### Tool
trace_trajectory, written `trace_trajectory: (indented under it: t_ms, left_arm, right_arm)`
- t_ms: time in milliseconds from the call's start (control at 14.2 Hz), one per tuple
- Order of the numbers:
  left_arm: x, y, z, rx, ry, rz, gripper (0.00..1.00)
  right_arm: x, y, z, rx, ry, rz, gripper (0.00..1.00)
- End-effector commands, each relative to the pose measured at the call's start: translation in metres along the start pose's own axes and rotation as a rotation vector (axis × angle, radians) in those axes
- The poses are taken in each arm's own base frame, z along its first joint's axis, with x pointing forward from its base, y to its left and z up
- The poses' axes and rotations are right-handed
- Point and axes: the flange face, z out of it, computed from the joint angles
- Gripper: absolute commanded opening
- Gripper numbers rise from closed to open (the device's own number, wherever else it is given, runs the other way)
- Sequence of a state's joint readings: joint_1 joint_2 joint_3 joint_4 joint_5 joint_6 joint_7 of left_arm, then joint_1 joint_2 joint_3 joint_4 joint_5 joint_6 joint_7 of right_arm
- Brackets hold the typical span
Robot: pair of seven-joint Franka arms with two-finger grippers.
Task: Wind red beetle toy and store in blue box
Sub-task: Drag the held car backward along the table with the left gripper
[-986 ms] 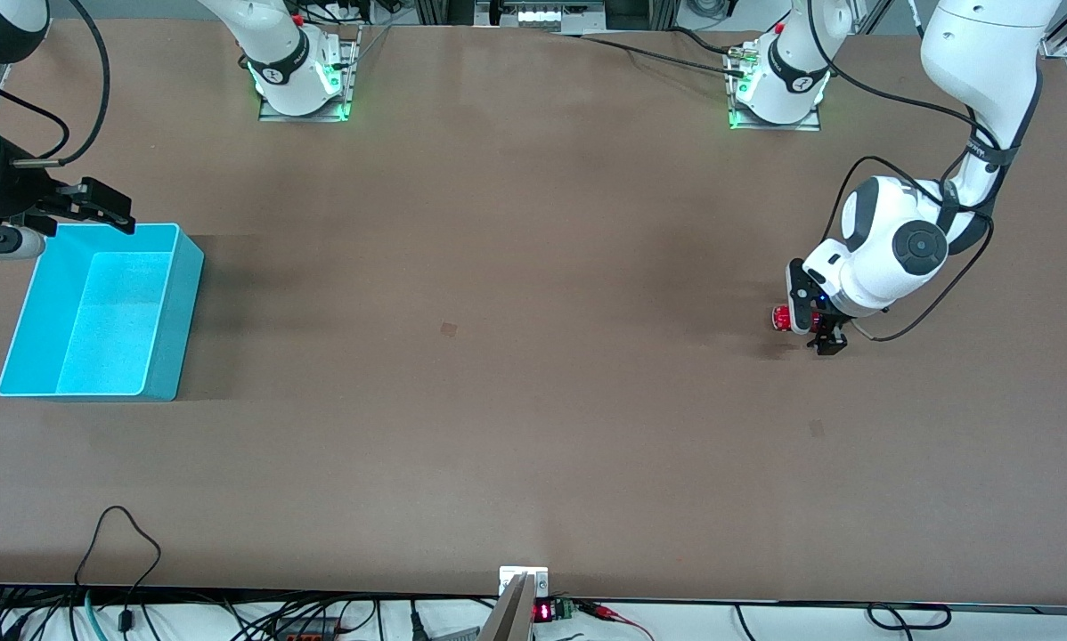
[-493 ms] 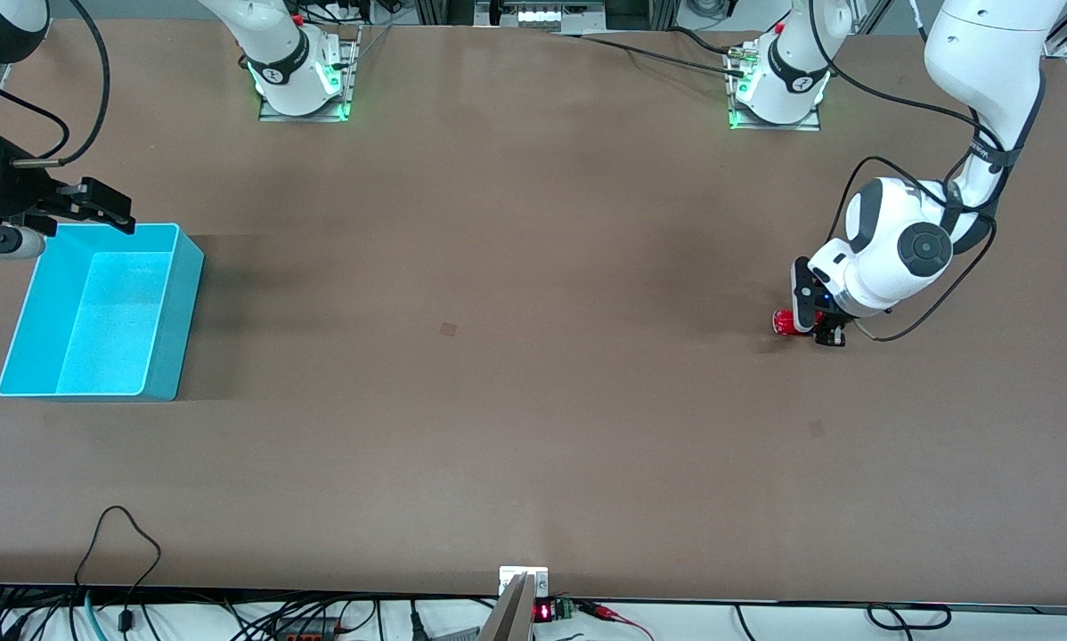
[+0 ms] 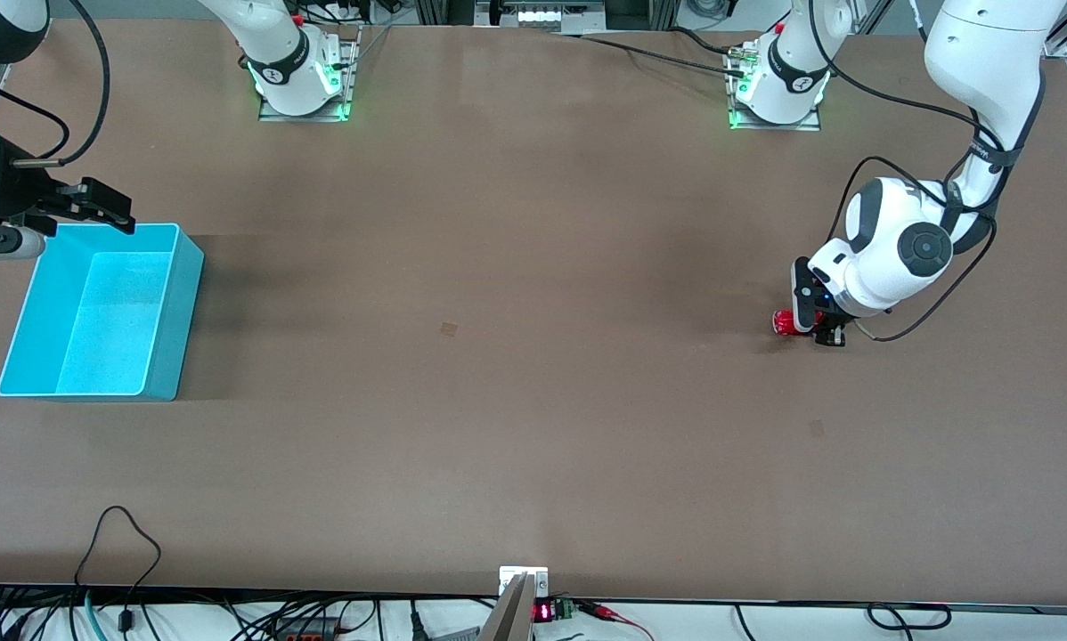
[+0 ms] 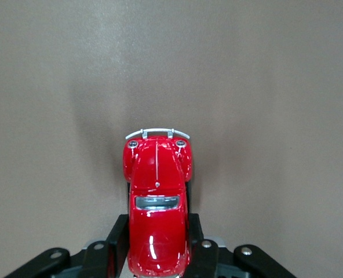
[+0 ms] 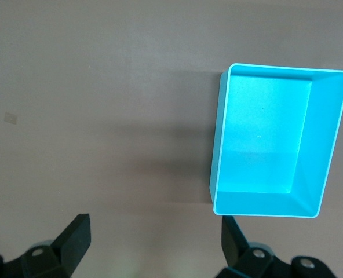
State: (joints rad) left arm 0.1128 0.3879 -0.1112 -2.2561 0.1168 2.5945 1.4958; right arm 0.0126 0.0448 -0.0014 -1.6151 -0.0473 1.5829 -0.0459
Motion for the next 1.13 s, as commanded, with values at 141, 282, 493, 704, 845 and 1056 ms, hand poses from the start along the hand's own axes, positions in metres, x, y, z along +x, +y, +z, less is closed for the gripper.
trace_trajectory:
  t_ms: [141,282,493,704,845,1056]
  left_arm:
    - [-0.012,0.005,0.011,-0.014,0.001,0.003,0.07]
    - [-0.013,0.006,0.011,-0.017,0.001,0.005,0.07]
    - [-0.024,0.007,0.015,-0.024,0.003,0.003,0.07]
    - [-0.065,0.009,0.018,-0.027,0.01,0.008,0.07]
    - [-0.106,0.014,0.024,-0.032,0.019,0.011,0.07]
    - [-0.145,0.019,0.024,-0.021,0.022,-0.001,0.07]
  right_arm:
    - [0.001,0.0,-0.004,0.02,-0.003,0.001,1.0]
    - [0.001,0.0,-0.004,0.02,-0.003,0.001,1.0]
    - [0.001,0.0,-0.004,0.02,-0.003,0.001,1.0]
    - [0.001,0.0,-0.004,0.02,-0.003,0.001,1.0]
    - [0.001,0.0,-0.004,0.02,-0.003,0.001,1.0]
    - [0.001,0.0,-0.004,0.02,-0.005,0.001,1.0]
